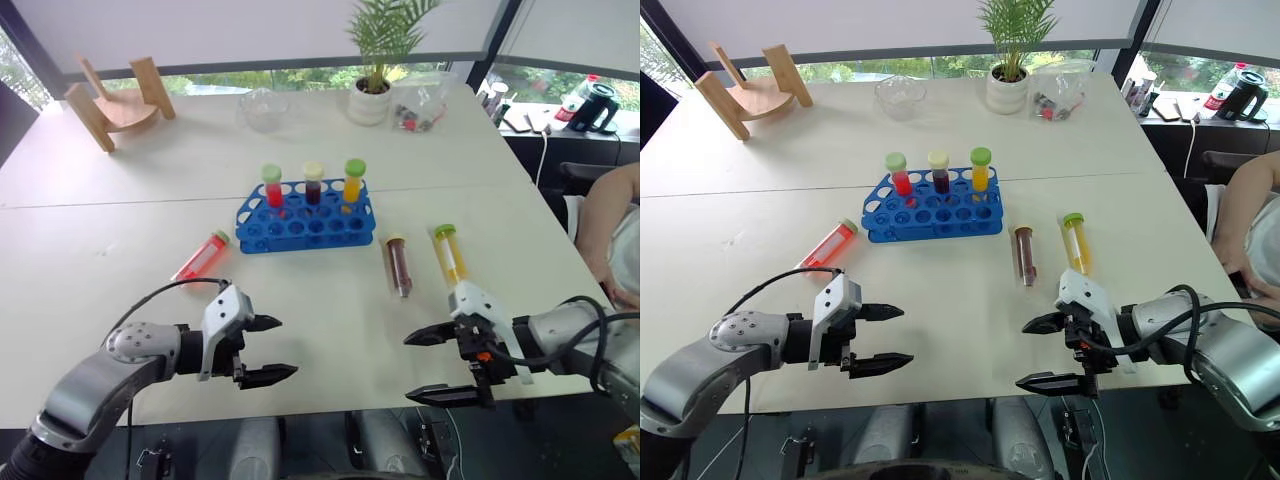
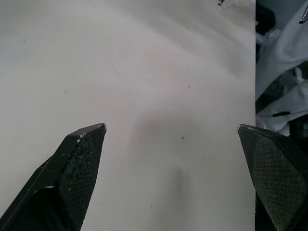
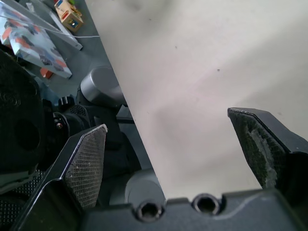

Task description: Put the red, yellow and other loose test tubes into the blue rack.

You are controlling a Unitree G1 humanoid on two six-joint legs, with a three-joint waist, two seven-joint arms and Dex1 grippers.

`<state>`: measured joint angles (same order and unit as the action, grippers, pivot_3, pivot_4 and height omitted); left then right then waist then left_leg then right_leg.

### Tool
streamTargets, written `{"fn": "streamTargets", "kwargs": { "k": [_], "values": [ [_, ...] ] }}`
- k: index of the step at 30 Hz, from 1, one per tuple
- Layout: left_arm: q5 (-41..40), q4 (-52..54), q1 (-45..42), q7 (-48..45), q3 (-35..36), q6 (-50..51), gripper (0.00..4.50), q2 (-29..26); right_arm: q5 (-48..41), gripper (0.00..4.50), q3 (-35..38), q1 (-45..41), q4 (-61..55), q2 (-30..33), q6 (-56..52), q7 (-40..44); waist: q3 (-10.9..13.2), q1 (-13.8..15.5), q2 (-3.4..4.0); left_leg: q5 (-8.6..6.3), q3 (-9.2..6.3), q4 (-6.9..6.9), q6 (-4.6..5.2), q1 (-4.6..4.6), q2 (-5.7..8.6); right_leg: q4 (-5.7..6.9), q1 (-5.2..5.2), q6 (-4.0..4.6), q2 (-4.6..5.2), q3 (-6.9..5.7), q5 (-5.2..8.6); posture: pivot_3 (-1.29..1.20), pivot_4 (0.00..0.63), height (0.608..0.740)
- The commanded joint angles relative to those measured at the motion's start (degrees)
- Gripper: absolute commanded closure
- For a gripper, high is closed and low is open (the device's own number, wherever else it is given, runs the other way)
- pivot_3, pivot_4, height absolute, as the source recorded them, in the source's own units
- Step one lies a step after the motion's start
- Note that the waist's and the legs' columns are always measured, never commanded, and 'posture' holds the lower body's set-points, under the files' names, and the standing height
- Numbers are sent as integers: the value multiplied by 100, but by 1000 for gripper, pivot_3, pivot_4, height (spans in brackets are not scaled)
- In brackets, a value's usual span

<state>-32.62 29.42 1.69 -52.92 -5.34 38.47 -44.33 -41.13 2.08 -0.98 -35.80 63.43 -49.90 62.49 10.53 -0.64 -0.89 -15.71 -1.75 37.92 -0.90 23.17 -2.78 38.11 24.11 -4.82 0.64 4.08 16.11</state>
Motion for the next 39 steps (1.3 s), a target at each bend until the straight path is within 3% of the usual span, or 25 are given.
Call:
{"fn": "streamTargets", "kwargs": {
  "k": [1,3,5,9,15,20,24,29,33,37,39],
  "values": [
    [170,-75,-148,-1,-21,-182,10,15,-396,0,501,-204,-135,151,-229,29,0,0,0,0,-1,0,0,0,0,1,0,0,-1,0,0,0,150,740],
    [-34,-157,-543,-156,287,-100,10,-140,-1067,0,896,-1201,443,400,-887,48,11,-17,13,0,-1,0,0,0,0,2,0,0,-1,0,0,0,150,740],
    [-120,-273,-1155,-466,523,-113,10,-462,-795,0,692,-2678,1585,610,-1091,-2,33,-27,31,3,4,14,-5,4,0,3,4,8,0,3,-5,0,150,740],
    [199,-428,-1994,-764,281,-264,10,-836,776,0,-1010,-4261,3134,999,-1080,358,25,8,18,9,10,8,-16,-3,0,-10,1,34,2,3,-10,0,150,740],
    [283,-395,-2369,-1156,295,-445,10,-1044,2549,0,-3356,-6460,5552,238,-1681,1219,42,-63,42,-3,43,-2,4,35,0,-13,62,1,3,30,-16,0,150,740],
    [282,-248,-2601,-1068,248,-388,10,-950,3334,0,-4286,-7469,7716,-843,-1825,1796,43,-52,46,-3,46,-28,6,36,-5,-7,81,13,-4,33,-9,0,150,740],
    [321,-49,-2425,-891,160,-313,10,-885,3764,0,-4249,-7799,9040,-1681,-1507,1746,43,-53,46,-5,53,-20,9,36,-2,-1,78,12,1,34,-10,0,150,740],
    [265,212,-2178,-558,221,-104,10,-754,4380,0,-4288,-7641,9722,-2367,-807,1484,43,-41,46,-5,52,-12,8,35,-2,6,76,11,2,33,-10,0,150,740],
    [280,319,-2096,-421,238,-23,0,-694,4889,1342,-4316,-7420,9906,-2594,-225,1268,38,-51,39,-5,49,0,9,27,-3,10,61,9,1,32,-12,0,150,740],
    [326,277,-1957,-419,325,-30,0,-787,5125,3455,-4126,-7291,9954,-2647,-100,1283,34,-51,36,-12,44,1,21,15,-2,11,47,4,1,30,-15,0,150,740],
    [321,159,-1968,-448,379,-42,0,-814,5052,3690,-3706,-7256,9879,-2587,-45,977,30,-50,30,-12,35,1,20,15,-2,10,43,4,-1,23,-15,0,150,740]
  ]
}}
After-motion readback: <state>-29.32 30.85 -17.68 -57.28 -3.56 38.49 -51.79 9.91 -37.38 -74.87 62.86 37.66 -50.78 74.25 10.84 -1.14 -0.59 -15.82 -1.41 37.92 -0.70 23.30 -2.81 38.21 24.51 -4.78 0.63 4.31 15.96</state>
